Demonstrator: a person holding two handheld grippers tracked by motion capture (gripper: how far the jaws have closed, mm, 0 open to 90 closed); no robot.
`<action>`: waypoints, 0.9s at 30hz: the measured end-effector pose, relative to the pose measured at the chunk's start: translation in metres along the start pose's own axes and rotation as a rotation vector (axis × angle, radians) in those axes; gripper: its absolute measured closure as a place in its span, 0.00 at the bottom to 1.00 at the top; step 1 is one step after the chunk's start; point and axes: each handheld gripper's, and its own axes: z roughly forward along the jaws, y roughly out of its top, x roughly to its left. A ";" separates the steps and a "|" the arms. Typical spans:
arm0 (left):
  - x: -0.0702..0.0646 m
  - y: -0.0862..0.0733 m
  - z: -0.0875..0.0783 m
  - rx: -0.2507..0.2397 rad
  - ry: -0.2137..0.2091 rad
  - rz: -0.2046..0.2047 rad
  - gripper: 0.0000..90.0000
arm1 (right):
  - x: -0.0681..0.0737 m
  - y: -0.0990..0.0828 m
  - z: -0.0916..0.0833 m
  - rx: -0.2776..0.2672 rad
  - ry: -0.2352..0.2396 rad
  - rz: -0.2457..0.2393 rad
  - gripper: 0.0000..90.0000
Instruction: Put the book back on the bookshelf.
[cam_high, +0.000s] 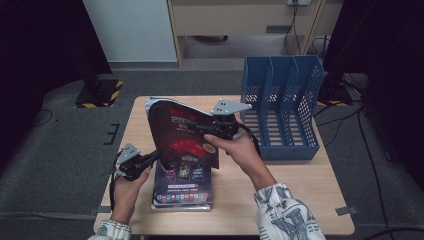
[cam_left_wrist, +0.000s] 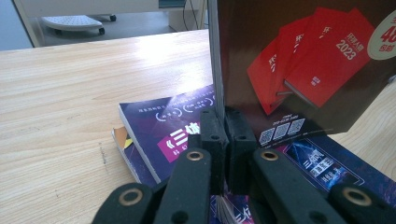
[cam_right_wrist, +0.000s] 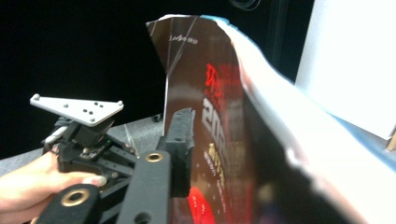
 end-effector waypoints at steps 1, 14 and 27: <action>0.000 0.000 0.000 0.000 0.000 0.000 0.97 | -0.001 0.000 -0.001 -0.010 -0.007 0.004 0.79; 0.007 -0.004 0.001 -0.025 0.019 -0.064 0.78 | -0.005 0.002 -0.002 -0.028 -0.037 0.035 0.96; 0.037 -0.023 -0.005 0.082 0.197 -0.198 0.34 | -0.012 0.007 -0.008 -0.028 -0.112 0.062 0.96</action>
